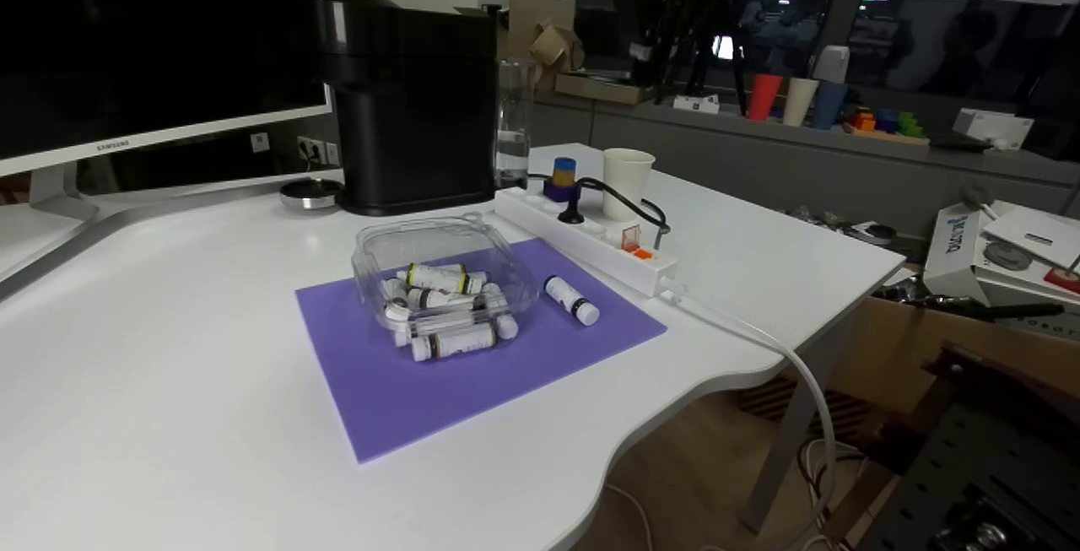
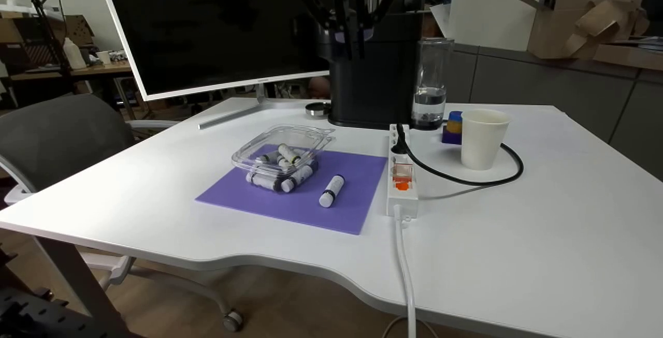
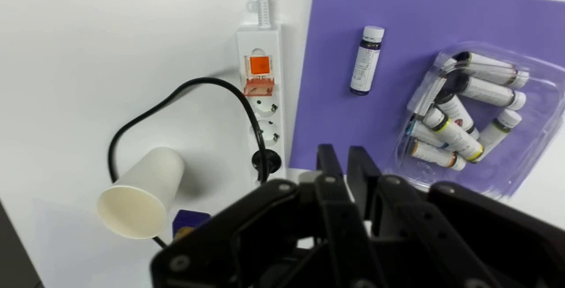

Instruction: Turn the switch on

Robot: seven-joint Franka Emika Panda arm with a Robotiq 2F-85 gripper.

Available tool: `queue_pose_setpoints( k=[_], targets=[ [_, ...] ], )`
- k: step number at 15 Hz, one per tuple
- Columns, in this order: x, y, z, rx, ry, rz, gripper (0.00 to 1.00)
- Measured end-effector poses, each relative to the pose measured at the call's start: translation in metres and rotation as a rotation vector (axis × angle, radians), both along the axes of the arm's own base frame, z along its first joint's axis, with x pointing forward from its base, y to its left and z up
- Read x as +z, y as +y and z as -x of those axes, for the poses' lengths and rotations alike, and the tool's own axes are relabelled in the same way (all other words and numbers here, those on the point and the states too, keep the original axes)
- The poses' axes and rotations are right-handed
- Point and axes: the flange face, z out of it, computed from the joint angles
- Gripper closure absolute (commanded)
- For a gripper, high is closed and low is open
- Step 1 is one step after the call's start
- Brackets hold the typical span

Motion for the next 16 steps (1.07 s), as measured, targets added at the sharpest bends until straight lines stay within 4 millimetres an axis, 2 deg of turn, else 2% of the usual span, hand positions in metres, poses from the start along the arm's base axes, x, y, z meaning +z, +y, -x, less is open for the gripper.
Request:
queue_pose_setpoints(
  k=[5,9,12,16],
  targets=[
    [-0.037,-0.018,-0.023,0.098,0.064,-0.071,1.0],
    [-0.059,-0.044,-0.031,0.07,0.133,-0.063,0.99],
    [-0.066,-0.057,-0.032,0.056,0.153,-0.057,0.99],
    [-0.067,-0.054,-0.033,0.06,0.157,-0.06,1.0]
  ],
)
